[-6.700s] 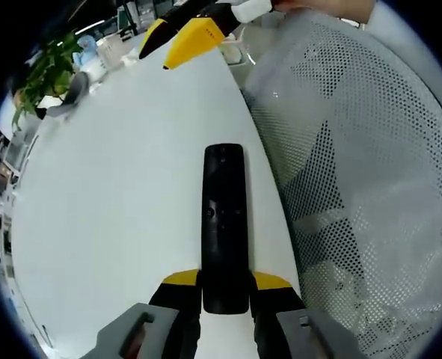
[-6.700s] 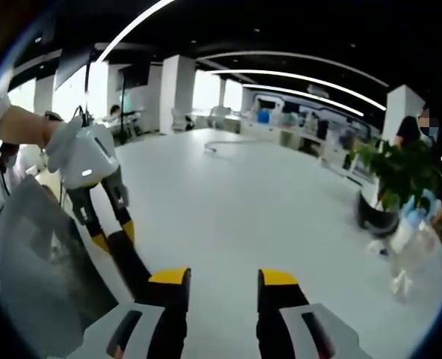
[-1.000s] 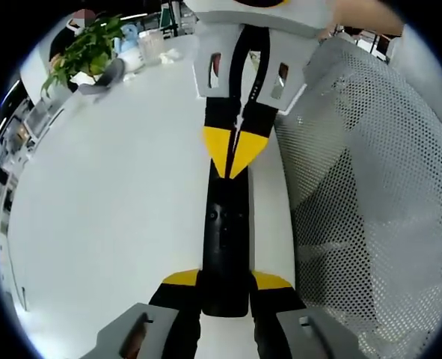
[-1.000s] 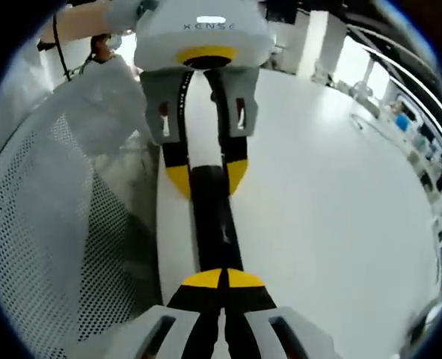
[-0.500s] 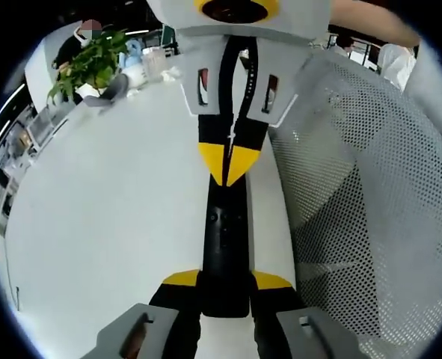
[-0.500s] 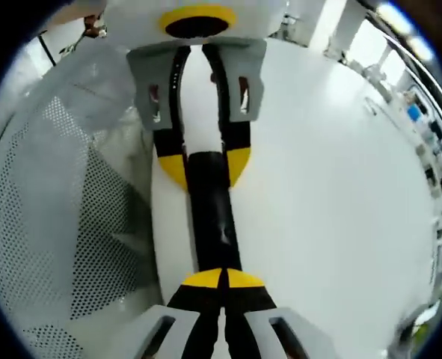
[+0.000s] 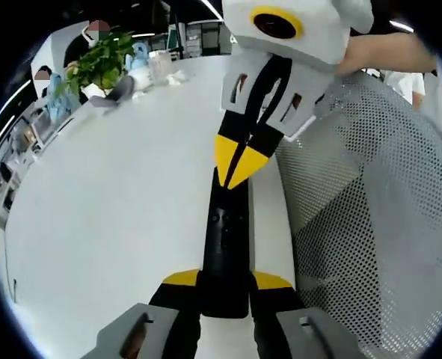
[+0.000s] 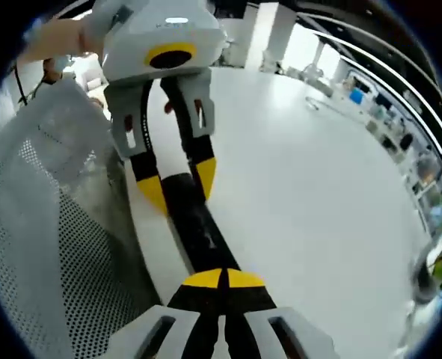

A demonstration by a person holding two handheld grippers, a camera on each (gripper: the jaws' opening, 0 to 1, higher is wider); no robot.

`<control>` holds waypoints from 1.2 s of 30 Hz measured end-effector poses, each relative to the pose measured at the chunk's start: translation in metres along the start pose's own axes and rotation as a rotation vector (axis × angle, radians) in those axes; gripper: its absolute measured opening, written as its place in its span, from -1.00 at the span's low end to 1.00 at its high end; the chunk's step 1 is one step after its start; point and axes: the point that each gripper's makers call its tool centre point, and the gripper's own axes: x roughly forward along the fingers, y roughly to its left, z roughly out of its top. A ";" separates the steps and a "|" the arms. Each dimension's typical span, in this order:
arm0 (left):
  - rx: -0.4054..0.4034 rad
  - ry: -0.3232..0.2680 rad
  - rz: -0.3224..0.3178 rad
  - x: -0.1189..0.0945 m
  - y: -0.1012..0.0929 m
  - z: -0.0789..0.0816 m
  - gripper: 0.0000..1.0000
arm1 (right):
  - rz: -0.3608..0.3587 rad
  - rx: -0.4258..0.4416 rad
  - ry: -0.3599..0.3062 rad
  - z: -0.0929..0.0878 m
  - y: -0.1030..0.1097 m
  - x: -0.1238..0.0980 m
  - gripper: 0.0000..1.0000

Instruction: Press the specified remote control buttons in sequence, fully releasing each button before pressing the next.

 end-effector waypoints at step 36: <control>-0.089 -0.025 0.037 0.002 0.003 0.001 -0.50 | 0.205 -0.501 0.140 0.002 0.006 0.006 -1.00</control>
